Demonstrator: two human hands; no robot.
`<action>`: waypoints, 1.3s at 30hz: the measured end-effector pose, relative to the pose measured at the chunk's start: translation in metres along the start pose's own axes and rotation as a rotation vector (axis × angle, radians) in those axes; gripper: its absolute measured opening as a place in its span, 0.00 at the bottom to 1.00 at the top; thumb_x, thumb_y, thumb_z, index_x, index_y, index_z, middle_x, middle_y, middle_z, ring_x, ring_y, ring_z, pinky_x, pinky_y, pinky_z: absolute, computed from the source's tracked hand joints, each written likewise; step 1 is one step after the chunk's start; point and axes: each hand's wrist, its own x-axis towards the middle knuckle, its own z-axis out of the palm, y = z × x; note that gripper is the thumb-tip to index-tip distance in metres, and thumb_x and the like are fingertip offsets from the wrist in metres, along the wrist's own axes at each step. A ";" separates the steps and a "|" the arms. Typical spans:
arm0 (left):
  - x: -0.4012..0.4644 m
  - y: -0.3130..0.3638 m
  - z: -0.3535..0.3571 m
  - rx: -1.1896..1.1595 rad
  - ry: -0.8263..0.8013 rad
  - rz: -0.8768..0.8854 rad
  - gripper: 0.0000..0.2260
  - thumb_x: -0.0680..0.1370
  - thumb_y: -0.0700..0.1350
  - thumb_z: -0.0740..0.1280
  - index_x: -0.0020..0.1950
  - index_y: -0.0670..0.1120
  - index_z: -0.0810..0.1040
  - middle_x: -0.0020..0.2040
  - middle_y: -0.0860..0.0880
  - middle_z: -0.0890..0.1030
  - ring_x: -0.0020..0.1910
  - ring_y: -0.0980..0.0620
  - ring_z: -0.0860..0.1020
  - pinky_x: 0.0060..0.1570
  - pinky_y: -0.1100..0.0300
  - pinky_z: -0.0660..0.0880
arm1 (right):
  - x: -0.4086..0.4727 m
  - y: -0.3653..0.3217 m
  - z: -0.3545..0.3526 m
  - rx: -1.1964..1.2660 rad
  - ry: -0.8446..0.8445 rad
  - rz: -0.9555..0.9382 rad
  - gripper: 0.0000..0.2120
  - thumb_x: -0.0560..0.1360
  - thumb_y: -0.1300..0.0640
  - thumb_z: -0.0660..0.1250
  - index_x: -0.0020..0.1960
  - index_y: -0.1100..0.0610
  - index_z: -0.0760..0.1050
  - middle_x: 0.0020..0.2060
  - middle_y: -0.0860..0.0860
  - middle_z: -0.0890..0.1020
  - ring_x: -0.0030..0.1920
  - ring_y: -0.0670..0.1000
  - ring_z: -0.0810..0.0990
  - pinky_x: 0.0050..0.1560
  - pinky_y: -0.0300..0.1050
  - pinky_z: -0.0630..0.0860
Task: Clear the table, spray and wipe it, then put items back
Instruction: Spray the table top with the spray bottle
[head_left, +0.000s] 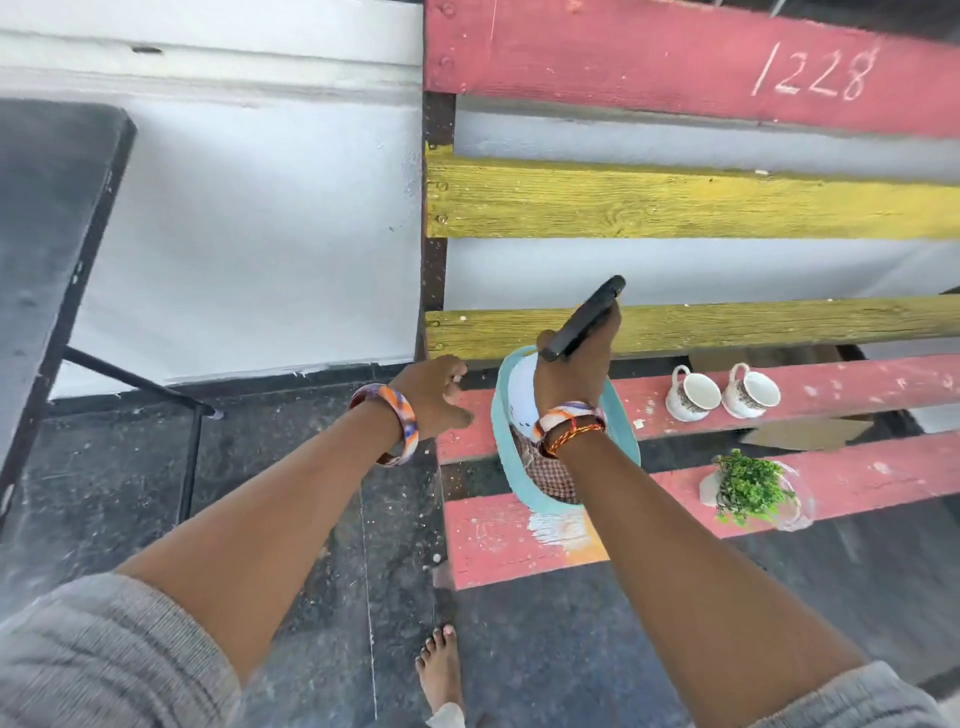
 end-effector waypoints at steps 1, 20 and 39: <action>-0.012 -0.002 -0.002 -0.012 0.005 0.013 0.34 0.70 0.42 0.72 0.72 0.44 0.61 0.65 0.43 0.74 0.61 0.44 0.75 0.60 0.54 0.73 | -0.007 -0.009 -0.001 0.012 -0.008 -0.036 0.32 0.72 0.68 0.62 0.73 0.58 0.57 0.59 0.59 0.76 0.51 0.57 0.77 0.42 0.39 0.66; -0.235 -0.061 -0.120 -0.176 0.377 0.271 0.33 0.55 0.48 0.81 0.58 0.53 0.73 0.49 0.60 0.77 0.52 0.54 0.76 0.52 0.61 0.71 | -0.182 -0.230 0.054 0.400 -0.430 -0.165 0.06 0.72 0.59 0.67 0.37 0.54 0.73 0.30 0.48 0.71 0.32 0.49 0.68 0.38 0.44 0.66; -0.386 -0.417 -0.375 0.341 0.545 -0.269 0.27 0.72 0.55 0.68 0.67 0.45 0.69 0.65 0.41 0.74 0.65 0.43 0.72 0.62 0.56 0.67 | -0.399 -0.341 0.365 0.210 -0.947 0.121 0.18 0.75 0.45 0.62 0.34 0.58 0.74 0.24 0.50 0.78 0.27 0.50 0.77 0.24 0.39 0.75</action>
